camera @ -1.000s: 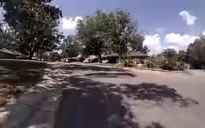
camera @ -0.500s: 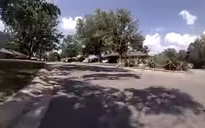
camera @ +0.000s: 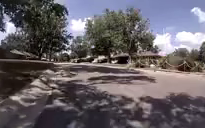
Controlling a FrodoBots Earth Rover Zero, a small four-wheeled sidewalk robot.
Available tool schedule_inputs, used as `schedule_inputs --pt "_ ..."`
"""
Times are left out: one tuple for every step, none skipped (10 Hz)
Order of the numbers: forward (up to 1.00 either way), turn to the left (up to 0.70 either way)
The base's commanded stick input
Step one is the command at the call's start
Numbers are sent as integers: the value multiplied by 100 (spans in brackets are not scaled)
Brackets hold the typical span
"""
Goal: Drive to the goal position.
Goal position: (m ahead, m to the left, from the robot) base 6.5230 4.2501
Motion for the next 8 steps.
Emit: schedule_inputs --pt "100 0" --pt "100 0" --pt "100 0" --pt "100 0" --pt "100 0" --pt "100 0" --pt "100 0" --pt "100 0"
